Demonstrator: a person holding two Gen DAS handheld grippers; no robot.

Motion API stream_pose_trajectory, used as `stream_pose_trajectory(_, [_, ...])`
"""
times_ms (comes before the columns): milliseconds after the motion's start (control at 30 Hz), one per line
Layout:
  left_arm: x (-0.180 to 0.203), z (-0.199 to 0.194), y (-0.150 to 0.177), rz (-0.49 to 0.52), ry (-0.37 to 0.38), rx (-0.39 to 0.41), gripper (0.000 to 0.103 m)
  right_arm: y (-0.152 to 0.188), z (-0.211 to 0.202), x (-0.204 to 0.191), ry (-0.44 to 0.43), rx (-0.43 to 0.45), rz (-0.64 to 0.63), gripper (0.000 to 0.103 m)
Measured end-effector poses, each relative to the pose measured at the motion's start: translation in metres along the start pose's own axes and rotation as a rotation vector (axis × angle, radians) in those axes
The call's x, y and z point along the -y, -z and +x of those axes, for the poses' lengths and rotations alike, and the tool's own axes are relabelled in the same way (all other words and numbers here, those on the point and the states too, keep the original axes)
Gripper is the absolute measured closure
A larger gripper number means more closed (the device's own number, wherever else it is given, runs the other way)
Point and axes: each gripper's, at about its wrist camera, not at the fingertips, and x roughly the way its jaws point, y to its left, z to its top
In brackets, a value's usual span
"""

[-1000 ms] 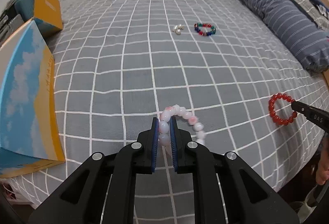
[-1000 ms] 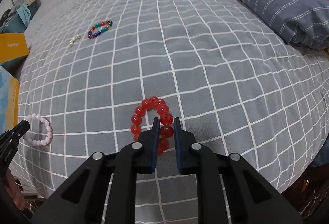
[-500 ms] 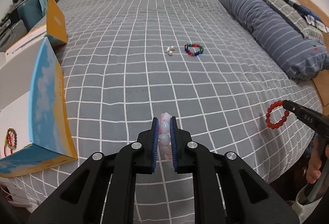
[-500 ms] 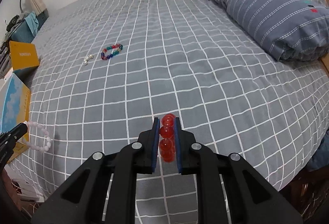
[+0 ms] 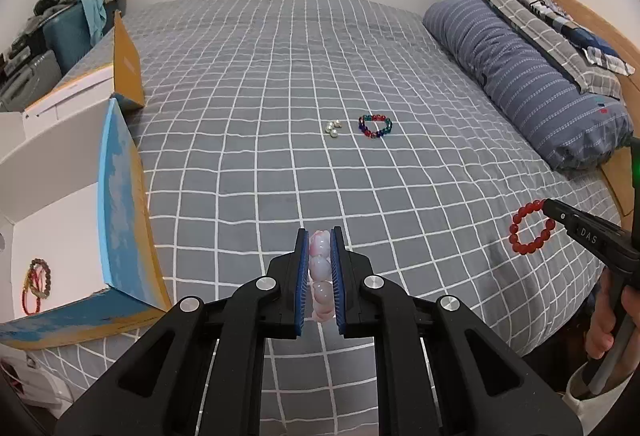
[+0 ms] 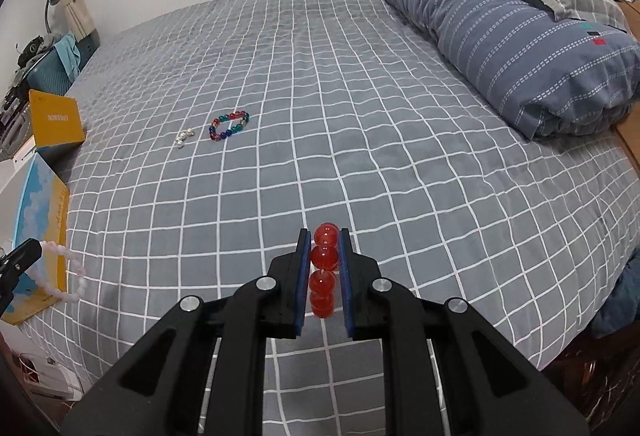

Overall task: Organize jewelry
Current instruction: 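Lift and carry both bead bracelets with both tools over the white box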

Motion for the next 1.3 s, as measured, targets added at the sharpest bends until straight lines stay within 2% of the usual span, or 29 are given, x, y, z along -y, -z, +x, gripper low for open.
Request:
stream_pose_trajectory(667, [-0.021,-0.016,-0.021,-0.001,-0.039,0.06,0.093,-0.032,-0.02,-0.057,-0.034,0.1,-0.057,0.09])
stream_pose_trajectory(1000, [-0.051,-0.016,-0.032,-0.045,-0.057,0.076,0.093,-0.041,-0.011,-0.105,-0.077,0.106,-0.103,0.09])
stream_pose_trajectory(1300, [-0.079,-0.031,-0.037,-0.081,-0.099,0.106,0.093,-0.042,-0.017,-0.156,-0.138,0.126,-0.156,0.09])
